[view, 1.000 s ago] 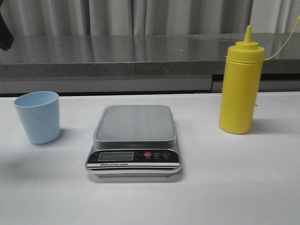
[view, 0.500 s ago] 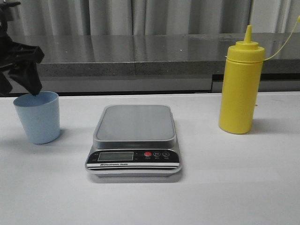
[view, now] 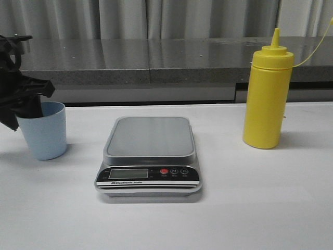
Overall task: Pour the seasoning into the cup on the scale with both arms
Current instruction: 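Lower the left gripper over the light blue cup and grasp its rim, then lift the blue cup with the left gripper and carry it over the scale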
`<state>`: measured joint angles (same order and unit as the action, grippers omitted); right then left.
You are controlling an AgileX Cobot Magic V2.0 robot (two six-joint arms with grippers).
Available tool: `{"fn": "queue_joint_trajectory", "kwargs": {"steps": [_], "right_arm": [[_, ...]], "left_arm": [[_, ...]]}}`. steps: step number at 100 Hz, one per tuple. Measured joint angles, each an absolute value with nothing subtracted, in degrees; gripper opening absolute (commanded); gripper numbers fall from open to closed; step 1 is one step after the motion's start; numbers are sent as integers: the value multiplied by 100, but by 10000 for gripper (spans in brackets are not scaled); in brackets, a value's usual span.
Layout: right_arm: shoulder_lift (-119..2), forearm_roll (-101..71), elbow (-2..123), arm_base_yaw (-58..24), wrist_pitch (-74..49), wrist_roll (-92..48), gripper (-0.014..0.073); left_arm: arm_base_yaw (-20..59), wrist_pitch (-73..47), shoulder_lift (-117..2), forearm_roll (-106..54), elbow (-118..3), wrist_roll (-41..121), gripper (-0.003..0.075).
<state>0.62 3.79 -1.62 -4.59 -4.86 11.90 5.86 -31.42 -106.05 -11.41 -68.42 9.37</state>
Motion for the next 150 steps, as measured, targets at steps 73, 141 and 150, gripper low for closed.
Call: {"fn": "queue_joint_trajectory", "kwargs": {"steps": [73,141,150], "right_arm": [[62,379,-162,-459,-486,1190,-60],[62,379,-162,-459,-486,1190,-60],[62,379,-162,-459,-486,1190,-60]], "left_arm": [[889,-3446,-10065,-1135,-7691,937,-20],[2706,-3778,-10538,-1047,-8328,1343,-20],[2712,-3766,-10725,-1047,-8328,1343,-20]]}}
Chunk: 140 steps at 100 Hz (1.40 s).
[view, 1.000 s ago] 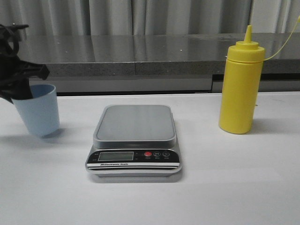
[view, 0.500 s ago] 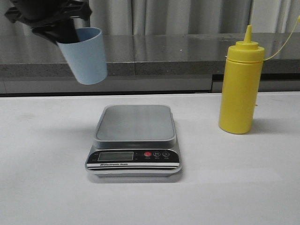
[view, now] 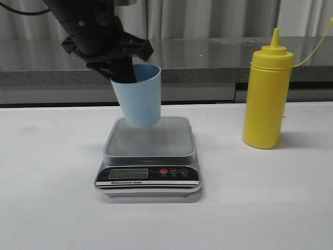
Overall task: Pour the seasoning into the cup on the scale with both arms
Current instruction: 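Lift the blue cup with the left gripper and carry it over the scale, then set the blue cup on the scale, release, and raise the left gripper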
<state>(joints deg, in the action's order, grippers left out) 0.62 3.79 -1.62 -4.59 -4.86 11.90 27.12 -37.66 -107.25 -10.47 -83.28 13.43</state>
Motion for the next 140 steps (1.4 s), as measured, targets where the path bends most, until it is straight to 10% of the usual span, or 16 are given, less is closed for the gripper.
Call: {"fn": "queue_joint_trajectory", "kwargs": {"steps": [47,74,110,140], "right_arm": [[62,379,-162,-459,-486,1190,-60],[62,379,-162,-459,-486,1190,-60],[62,379,-162,-459,-486,1190,-60],[62,379,-162,-459,-486,1190,-60]], "left_arm": [[2712,-3754,-10872,-1033,-8328,1343,351],[2712,-3755,-10740,-1033,-8447,1343,303],[2712,-3326,-9440,-1033,-7673,1315,-22],[2712,-2816,-8164,-1129,-6712,1239,-20]]}}
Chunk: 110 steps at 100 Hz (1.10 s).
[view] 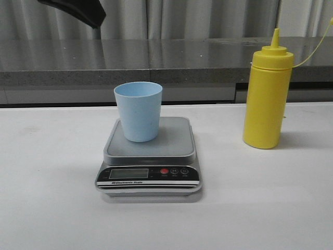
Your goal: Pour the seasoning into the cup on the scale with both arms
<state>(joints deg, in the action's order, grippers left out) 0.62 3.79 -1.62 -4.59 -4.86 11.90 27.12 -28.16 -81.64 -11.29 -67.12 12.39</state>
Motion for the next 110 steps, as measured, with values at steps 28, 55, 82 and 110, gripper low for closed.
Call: {"fn": "queue_joint_trajectory", "kwargs": {"steps": [28,55,82,110], "right_arm": [[62,379,-162,-459,-486,1190,-60],[62,379,-162,-459,-486,1190,-60],[62,379,-162,-459,-486,1190,-60],[62,379,-162,-459,-486,1190,-60]], "left_arm": [[2712,-2312,-7169,-1256,-5803,1227,-20],[2712,-1704,-6054,-1268,-4652,1196,-20],[2712,-1262,-4661,-1477,-3267,1196,-20],[2712,-1223,-3201,-1525,-2109,1196,-20]]}}
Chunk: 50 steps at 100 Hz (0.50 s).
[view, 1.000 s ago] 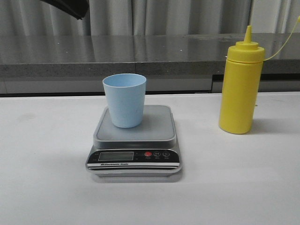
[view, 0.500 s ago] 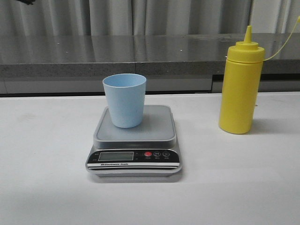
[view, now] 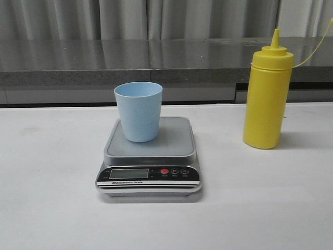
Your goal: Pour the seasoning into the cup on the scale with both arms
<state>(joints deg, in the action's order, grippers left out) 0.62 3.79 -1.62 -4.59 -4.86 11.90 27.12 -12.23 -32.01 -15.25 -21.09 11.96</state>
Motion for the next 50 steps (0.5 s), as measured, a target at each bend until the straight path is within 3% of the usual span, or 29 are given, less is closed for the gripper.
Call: {"fn": "queue_joint_trajectory", "kwargs": {"steps": [30,50], "right_arm": [[62,379,-162,-459,-486,1190,-60],[62,379,-162,-459,-437,1190,-60]], "left_arm": [[2712,-1171,-1644,-1525,-1418,1196,-20],[2712,-1171,-1225,-1525,-1323,1196,-20]]}}
